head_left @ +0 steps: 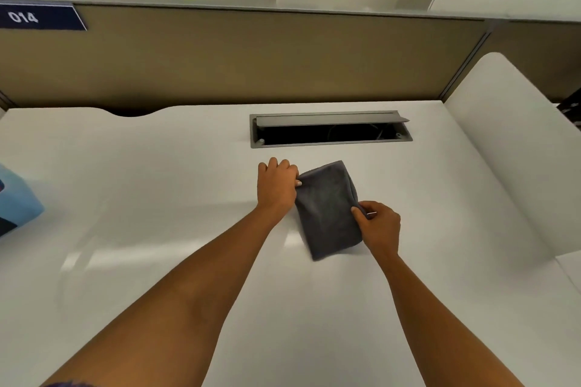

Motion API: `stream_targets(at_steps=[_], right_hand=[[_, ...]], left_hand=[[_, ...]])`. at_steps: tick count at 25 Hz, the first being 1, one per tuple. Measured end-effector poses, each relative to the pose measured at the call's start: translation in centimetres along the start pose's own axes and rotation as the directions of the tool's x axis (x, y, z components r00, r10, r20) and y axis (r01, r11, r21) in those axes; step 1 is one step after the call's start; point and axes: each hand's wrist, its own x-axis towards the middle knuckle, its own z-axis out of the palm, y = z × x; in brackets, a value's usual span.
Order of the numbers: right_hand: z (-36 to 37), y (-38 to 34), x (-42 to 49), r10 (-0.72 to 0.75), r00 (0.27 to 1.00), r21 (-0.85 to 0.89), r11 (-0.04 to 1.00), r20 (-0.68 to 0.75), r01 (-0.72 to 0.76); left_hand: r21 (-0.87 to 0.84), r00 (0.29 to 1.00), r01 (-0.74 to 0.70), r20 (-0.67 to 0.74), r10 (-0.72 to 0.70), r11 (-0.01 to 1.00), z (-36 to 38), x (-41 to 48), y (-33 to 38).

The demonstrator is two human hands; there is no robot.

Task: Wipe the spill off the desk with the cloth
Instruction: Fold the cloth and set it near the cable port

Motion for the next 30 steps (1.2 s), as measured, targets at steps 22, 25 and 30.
stream_targets(at_steps=[22,25,30], right_hand=[[2.2,5.4,6.7,-0.401,0.872,-0.343,0.806,0.281,0.481],[3.2,5.9,6.7,-0.324,0.846,-0.408,0.765,0.424,0.498],[3.3,5.9,7.3,-0.262,0.841,-0.473,0.730,0.473,0.494]], left_hand=[[-0.096,0.992,-0.077,0.087,0.086,0.992,7.4,-0.2,7.9],[0.011,0.975,-0.074,0.212,0.070,0.997,7.9,-1.6,8.7],[0.183,0.934,-0.153,0.347,0.081,0.971,7.7,-0.3,8.8]])
